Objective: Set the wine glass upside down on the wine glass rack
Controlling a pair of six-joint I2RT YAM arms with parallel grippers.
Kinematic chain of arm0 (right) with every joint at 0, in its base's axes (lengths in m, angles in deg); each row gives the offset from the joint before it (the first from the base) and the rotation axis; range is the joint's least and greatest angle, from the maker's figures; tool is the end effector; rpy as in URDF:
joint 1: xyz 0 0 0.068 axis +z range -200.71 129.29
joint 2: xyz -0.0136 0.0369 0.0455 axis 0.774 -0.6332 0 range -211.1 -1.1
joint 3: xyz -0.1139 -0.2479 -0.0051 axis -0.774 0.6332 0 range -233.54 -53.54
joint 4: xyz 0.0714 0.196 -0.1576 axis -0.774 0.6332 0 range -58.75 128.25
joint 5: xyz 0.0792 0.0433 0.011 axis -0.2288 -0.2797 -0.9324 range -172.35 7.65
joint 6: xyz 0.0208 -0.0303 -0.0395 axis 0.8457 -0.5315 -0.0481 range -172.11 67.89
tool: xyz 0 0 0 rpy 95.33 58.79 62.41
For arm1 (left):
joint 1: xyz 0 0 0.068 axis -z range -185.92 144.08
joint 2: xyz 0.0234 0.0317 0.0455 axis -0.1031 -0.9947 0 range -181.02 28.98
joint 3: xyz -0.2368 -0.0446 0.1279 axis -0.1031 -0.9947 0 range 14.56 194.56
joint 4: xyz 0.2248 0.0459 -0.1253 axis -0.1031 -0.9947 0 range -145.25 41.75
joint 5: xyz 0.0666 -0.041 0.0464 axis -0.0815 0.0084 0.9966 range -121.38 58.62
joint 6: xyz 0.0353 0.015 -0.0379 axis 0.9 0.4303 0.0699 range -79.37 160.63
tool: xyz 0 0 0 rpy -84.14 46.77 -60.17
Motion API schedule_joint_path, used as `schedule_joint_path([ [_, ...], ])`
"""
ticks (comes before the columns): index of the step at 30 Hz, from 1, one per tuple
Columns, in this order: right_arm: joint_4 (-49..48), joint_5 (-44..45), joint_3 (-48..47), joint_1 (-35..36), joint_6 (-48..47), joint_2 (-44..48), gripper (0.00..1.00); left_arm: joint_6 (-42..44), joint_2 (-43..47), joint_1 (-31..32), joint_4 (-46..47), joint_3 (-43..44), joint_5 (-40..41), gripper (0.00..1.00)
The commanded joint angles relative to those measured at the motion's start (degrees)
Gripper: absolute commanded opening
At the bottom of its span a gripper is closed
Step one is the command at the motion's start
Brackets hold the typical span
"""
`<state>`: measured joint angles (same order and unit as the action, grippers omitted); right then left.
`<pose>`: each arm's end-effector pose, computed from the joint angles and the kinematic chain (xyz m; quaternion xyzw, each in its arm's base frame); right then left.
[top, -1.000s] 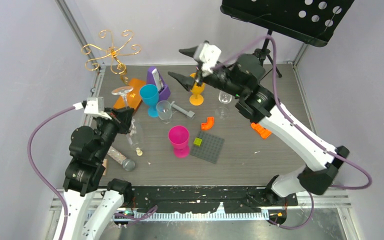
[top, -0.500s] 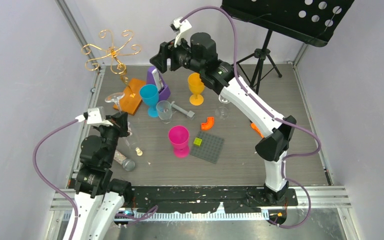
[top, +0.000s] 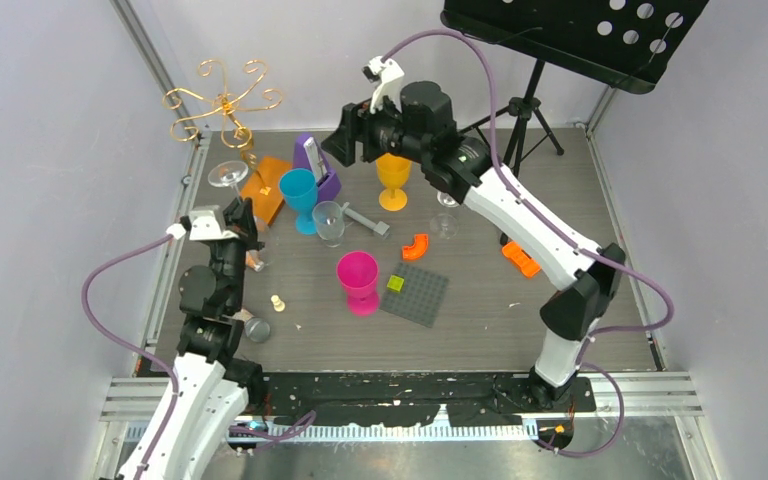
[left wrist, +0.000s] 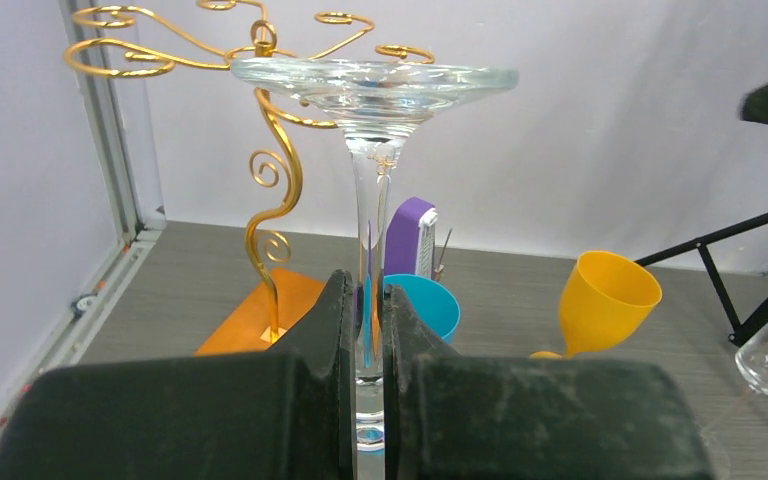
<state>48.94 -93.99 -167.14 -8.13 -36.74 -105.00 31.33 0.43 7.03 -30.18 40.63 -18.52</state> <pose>0.3063 0.2912 0.4551 -0.2413 0.7140 0.3832 0.5340 0.1384 -0.0236 0.3181 -0.0700 0.6035 -0.0862 0.7896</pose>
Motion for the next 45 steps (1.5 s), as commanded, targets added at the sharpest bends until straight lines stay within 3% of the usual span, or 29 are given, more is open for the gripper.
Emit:
schedule_joint_path([
  [1,-2.3,0.2,5.2,-0.1,-1.9,9.2,0.71,5.7,-4.7,-2.1,14.1,3.6,-4.3,0.0],
  [7,-1.8,3.3,15.7,-0.3,-6.0,18.7,0.73,5.9,-8.5,-8.3,16.3,5.1,-7.7,0.0],
  [14,0.4,5.9,20.3,-0.6,-9.6,24.2,0.75,1.6,-12.6,-17.7,21.2,6.2,-17.4,0.0],
  [25,0.8,7.9,25.2,-0.7,-12.1,28.3,0.77,4.8,-20.2,-18.2,29.5,6.8,-34.0,0.0],
  [45,1.3,9.0,26.6,-0.7,-14.0,29.3,0.78,7.7,-34.4,-18.2,30.0,14.6,-39.4,0.0],
])
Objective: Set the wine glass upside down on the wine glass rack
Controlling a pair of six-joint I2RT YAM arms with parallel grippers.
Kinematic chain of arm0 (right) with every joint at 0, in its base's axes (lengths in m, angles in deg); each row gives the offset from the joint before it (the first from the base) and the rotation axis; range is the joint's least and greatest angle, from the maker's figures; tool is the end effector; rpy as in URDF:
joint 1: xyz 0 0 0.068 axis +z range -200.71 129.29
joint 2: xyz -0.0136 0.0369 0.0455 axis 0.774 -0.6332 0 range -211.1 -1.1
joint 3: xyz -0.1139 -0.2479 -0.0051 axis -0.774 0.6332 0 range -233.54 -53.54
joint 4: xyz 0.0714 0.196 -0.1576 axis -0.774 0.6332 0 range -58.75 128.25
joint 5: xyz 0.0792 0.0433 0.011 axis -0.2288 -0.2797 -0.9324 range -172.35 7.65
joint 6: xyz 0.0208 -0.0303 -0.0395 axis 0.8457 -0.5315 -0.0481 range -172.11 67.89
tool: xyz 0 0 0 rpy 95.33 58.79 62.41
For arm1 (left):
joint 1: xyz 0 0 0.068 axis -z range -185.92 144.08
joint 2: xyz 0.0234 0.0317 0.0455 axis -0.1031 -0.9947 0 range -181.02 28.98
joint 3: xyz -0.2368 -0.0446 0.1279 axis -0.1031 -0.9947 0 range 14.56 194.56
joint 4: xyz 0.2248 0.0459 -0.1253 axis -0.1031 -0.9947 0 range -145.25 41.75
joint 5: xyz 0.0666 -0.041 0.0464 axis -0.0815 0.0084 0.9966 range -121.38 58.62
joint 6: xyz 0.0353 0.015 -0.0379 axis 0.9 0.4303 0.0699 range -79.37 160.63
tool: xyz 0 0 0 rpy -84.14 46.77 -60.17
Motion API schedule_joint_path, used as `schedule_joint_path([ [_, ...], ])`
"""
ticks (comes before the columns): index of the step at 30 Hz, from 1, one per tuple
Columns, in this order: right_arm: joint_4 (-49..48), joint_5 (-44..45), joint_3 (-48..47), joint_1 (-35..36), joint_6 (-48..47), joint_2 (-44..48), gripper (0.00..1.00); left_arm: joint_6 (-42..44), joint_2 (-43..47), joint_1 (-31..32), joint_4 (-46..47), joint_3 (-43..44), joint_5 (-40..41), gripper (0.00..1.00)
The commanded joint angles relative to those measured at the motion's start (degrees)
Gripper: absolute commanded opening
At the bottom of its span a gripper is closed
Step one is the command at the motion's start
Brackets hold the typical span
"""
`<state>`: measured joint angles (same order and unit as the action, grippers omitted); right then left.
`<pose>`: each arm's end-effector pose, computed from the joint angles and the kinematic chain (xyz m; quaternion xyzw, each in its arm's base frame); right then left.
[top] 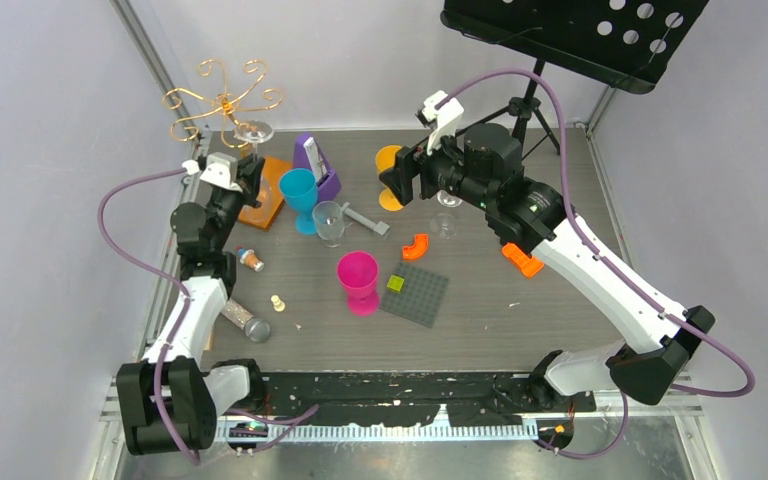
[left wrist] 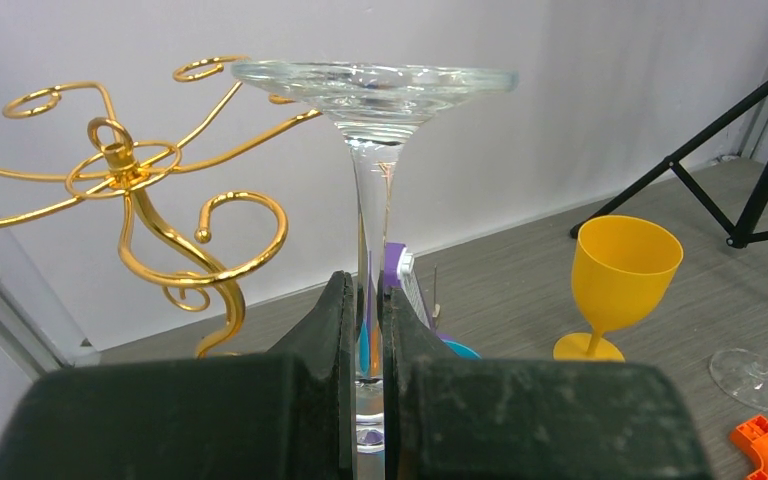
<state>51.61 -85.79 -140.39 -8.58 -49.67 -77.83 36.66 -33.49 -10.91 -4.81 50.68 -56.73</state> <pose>0.2194 0.2013 0.4531 -0.2785 0.7149 0.2644 0.5843 0.2460 0.0063 0.3237 0.1306 0.5918 -0.1234 0.7858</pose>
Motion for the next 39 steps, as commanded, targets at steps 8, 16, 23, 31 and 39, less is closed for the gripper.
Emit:
schedule_joint_path([
  [8,-1.3,0.9,0.1,-0.2,-1.4,2.3,0.79,1.7,-3.7,-0.4,4.5,6.0,-0.2,0.0],
  [16,-1.3,0.3,0.0,-0.2,-1.6,2.0,0.79,-1.2,-7.6,-0.5,13.3,3.5,1.3,0.0],
  [23,-0.9,0.7,0.4,-0.2,-2.0,2.4,0.79,-3.3,-11.8,-1.2,18.7,3.4,1.3,0.0],
  [31,-0.7,0.9,0.2,-0.2,-2.0,2.0,0.79,-4.2,-14.9,-1.9,21.2,4.3,1.1,0.0],
  [39,-0.7,0.5,-0.2,-0.2,-2.1,1.2,0.79,-5.2,-16.8,-2.8,21.9,5.8,2.0,0.0],
])
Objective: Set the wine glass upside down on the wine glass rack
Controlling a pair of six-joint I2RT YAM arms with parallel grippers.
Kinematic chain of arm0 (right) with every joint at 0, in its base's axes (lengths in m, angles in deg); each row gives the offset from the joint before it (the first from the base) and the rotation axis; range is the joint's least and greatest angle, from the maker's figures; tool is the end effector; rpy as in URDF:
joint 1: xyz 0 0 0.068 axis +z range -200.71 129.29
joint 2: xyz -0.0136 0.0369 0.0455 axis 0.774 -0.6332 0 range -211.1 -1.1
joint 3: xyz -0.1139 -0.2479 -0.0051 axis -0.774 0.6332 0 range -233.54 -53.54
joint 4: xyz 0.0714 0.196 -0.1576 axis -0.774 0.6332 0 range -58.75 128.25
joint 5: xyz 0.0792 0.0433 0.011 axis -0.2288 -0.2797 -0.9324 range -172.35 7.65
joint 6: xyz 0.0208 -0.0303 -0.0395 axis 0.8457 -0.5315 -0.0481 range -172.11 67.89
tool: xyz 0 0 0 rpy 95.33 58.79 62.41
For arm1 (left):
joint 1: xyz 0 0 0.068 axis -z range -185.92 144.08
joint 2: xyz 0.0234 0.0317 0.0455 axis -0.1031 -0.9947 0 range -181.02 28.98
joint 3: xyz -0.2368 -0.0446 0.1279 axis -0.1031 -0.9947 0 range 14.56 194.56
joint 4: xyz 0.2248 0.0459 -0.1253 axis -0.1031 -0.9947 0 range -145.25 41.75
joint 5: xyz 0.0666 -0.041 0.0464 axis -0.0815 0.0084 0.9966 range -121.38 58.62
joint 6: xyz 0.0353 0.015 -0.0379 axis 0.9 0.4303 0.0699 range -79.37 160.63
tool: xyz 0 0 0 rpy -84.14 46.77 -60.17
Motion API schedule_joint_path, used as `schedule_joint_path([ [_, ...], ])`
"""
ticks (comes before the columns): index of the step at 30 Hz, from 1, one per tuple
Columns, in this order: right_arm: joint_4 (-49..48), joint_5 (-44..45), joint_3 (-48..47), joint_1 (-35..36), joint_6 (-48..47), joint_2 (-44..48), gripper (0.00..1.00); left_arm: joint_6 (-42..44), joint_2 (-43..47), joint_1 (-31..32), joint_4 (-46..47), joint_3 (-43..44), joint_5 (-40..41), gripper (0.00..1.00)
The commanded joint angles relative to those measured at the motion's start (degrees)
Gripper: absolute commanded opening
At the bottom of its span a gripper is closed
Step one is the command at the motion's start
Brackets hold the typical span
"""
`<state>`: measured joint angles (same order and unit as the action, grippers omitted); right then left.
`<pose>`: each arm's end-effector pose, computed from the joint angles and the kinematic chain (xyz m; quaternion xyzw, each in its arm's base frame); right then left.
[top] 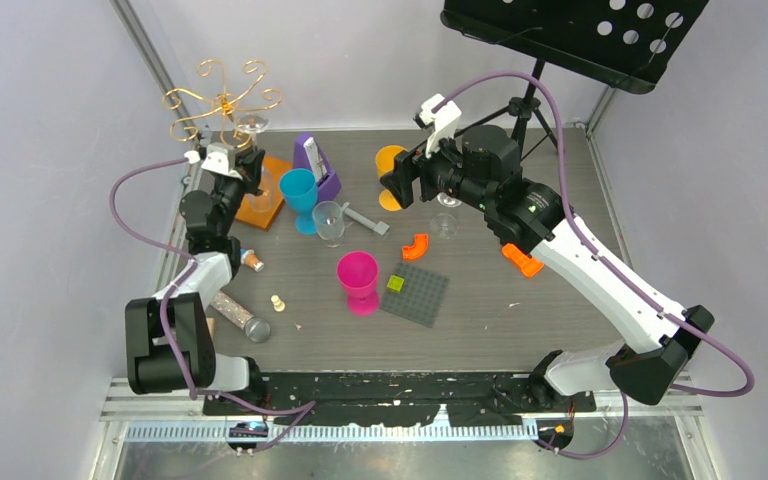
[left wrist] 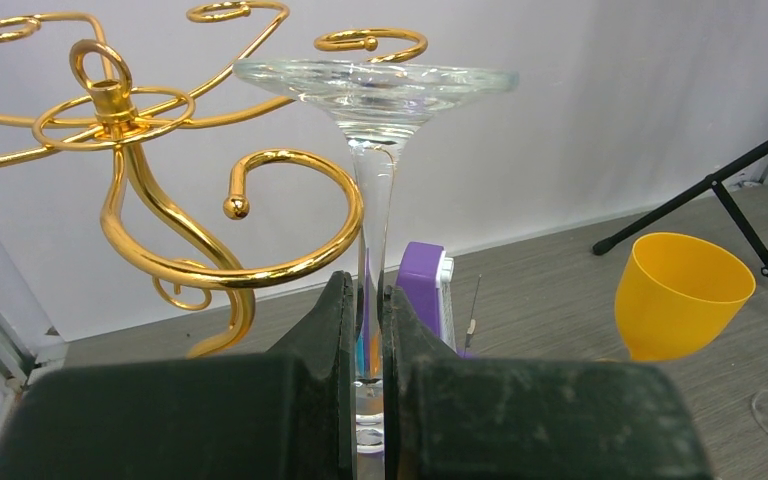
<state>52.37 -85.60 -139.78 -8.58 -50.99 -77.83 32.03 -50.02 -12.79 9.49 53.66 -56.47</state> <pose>0.2199 0.2016 0.4481 -0.2881 0.7193 0.2532 0.5792 0.2968 0.0207 0.2940 0.0965 0.5933 -0.1398 0.7868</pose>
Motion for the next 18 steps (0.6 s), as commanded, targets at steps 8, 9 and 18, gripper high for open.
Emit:
schedule_joint_path([
  [8,-1.5,0.3,-1.1,-0.3,-0.7,0.8,0.79,-3.2,-2.2,-1.3,10.5,3.6,2.6,0.0],
  [9,-1.5,0.3,-1.1,-0.2,-0.8,0.7,0.79,-3.4,-2.4,-1.3,10.6,3.8,2.7,0.0],
  [18,-1.4,0.4,-1.1,-0.2,-0.8,0.5,0.79,-5.9,-4.2,-1.3,10.8,6.2,5.0,0.0],
])
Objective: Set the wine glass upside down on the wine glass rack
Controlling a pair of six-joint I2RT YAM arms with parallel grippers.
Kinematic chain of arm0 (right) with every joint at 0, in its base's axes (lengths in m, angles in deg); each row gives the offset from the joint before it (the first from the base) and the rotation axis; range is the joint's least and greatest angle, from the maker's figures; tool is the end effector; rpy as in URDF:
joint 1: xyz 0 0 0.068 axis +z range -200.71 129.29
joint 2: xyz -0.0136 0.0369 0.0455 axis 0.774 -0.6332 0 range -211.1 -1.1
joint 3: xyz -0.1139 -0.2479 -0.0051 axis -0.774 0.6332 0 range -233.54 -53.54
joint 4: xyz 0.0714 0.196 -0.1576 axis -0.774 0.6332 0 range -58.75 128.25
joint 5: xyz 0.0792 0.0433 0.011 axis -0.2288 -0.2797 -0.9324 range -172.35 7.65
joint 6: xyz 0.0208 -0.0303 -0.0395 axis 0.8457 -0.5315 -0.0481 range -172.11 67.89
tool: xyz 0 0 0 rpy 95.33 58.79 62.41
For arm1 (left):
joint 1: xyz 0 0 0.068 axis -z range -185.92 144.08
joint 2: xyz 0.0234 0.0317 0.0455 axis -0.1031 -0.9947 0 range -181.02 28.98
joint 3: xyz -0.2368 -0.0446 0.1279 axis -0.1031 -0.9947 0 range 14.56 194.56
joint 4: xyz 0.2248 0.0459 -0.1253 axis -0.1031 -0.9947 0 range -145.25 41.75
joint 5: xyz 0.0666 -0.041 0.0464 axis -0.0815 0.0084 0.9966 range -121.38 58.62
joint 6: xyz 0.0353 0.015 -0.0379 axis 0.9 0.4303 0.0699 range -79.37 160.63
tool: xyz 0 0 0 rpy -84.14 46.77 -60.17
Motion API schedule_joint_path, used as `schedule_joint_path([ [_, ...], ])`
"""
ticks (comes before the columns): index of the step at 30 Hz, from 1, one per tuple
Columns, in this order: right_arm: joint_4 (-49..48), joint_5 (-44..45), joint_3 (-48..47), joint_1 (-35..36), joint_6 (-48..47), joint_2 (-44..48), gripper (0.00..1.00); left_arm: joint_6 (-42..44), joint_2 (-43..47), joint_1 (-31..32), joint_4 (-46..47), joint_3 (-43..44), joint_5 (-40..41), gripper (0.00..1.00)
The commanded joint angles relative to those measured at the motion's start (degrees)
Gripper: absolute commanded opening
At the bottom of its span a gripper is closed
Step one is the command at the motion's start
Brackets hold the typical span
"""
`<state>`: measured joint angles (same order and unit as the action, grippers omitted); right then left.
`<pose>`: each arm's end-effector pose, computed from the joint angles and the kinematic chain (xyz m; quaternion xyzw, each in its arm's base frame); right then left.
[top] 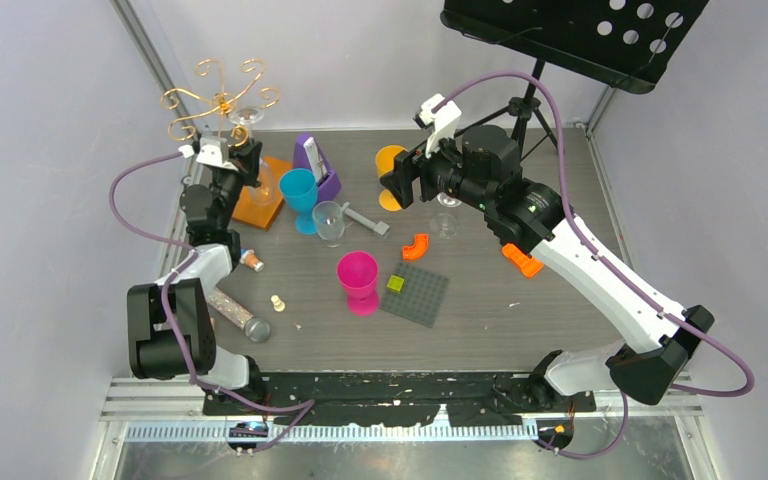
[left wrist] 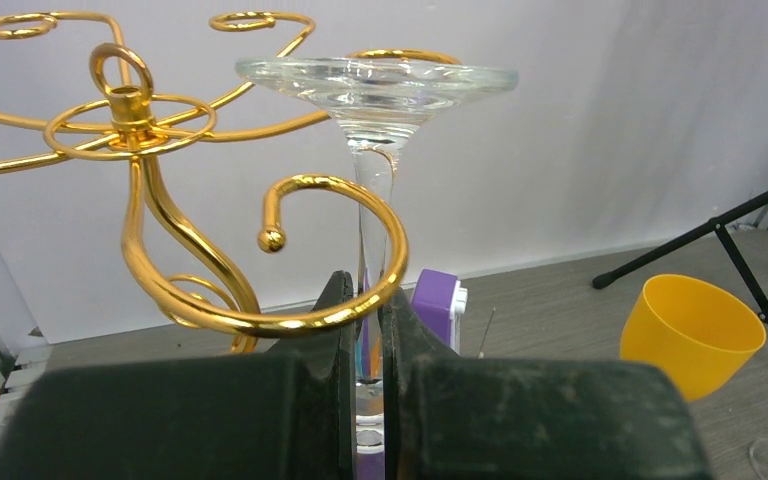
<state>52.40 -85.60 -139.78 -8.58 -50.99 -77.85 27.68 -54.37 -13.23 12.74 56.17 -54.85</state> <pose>0.2200 0.2017 0.4479 -0.2882 0.7196 0.2531 0.5789 0.3121 0.0259 0.2925 0.0635 0.5872 -0.1568 0.7915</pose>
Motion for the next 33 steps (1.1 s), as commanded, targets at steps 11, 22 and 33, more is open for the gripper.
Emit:
schedule_joint_path([
  [11,-1.5,0.3,-0.9,-0.2,-0.8,0.9,0.79,-1.9,-0.7,-1.0,7.8,3.6,6.0,0.0],
  [22,-1.5,-0.3,-0.8,-0.2,-0.7,0.8,0.79,-2.4,1.1,-1.3,8.4,0.9,8.3,0.0],
  [33,-1.5,-1.1,-1.1,-0.2,-0.8,0.2,0.79,-3.3,3.6,-1.3,10.1,-2.6,9.2,0.0],
])
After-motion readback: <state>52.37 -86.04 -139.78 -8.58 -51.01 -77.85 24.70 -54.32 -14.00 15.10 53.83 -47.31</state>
